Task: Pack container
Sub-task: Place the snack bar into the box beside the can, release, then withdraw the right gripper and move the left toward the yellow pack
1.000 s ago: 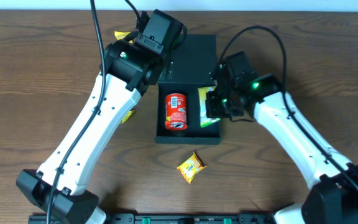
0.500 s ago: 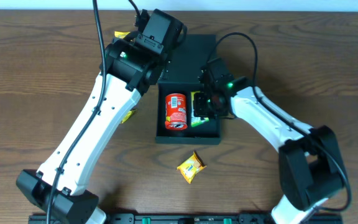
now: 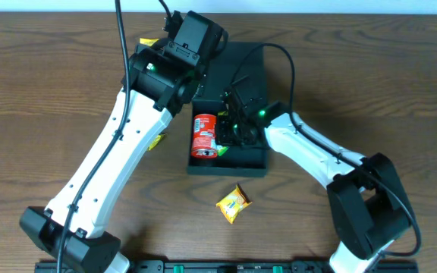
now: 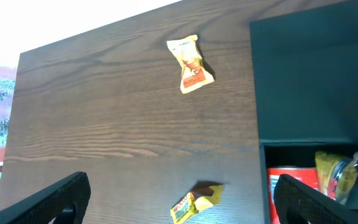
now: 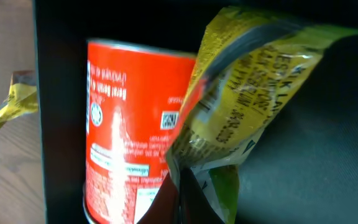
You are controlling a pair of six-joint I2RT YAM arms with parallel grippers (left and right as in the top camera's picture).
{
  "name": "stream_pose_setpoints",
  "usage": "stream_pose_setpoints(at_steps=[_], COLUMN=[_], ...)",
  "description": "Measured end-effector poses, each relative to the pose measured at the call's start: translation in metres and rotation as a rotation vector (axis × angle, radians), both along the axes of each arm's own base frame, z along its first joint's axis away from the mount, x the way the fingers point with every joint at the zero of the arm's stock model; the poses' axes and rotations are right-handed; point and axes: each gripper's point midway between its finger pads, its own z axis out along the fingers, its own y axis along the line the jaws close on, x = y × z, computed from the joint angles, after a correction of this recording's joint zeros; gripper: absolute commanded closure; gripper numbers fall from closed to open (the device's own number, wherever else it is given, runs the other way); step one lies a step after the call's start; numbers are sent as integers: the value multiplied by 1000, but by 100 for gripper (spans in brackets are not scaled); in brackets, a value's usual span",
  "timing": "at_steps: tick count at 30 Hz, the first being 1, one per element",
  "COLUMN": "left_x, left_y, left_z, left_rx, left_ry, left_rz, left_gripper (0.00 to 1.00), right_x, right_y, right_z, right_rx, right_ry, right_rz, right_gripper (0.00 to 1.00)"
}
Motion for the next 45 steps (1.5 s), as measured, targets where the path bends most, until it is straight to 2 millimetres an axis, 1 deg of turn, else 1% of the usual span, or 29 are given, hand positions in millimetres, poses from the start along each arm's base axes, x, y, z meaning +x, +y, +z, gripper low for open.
stream_pose_setpoints(at_steps=[1,2,9,13,16,18,21,22,24,25,26,28,29,31,35,36,38,39,40,41,43,45], left_x=[0,0,0,0,0,0,0,0,-1,-1,-2,-4,-7,-14,-39,-46,-62,-73,-82,-89,-95,-100], left_y=[0,0,0,0,0,0,0,0,1,1,1,2,4,6,10,12,18,23,28,33,38,37], left_z=[0,0,0,0,0,0,0,0,-1,-1,-1,-3,-5,-9,-20,-22,-27,-30,-32,-33,-35,-38], left_rx=[0,0,0,2,2,2,2,2,7,13,27,58,77,104,96,86,63,61,58,60,50,24], left_ry=[0,0,0,1,1,1,1,1,6,10,16,36,56,102,227,261,345,401,454,494,539,574], left_rz=[0,0,0,-2,-2,-2,-2,-2,-5,-10,-26,-55,-69,-96,-146,-156,-194,-224,-254,-279,-317,-379], left_gripper=[5,5,5,5,5,5,5,4,5,5,5,5,5,5,5,5,0,6,7,6,4,4], right_x=[-1,-2,1,1,4,9,14,13,6,1,-7,-23,-28,-33,-30,-29,-28,-29,-30,-32,-35,-39], right_y=[1,3,0,-7,-11,-11,-12,-14,-21,-24,-30,-42,-46,-50,-52,-54,-60,-66,-72,-80,-95,-111], right_z=[0,0,-1,-2,6,18,50,62,80,86,90,90,89,88,94,97,105,110,118,126,143,158], right_rx=[0,0,-11,-26,-45,-51,-72,-84,-104,-115,-134,-182,-197,-216,-217,-222,-241,-258,-277,-295,-323,-338], right_ry=[2,2,-7,3,5,-6,-20,-26,-29,-26,-13,28,48,65,35,23,-6,-23,-46,-70,-114,-148], right_rz=[2,4,-8,-15,-8,7,26,43,70,88,109,137,140,149,139,133,115,106,95,82,53,19], right_gripper=[94,86,87,89,89,87,69,65,59,57,52,37,31,15,3,1,1,1,1,1,1,1])
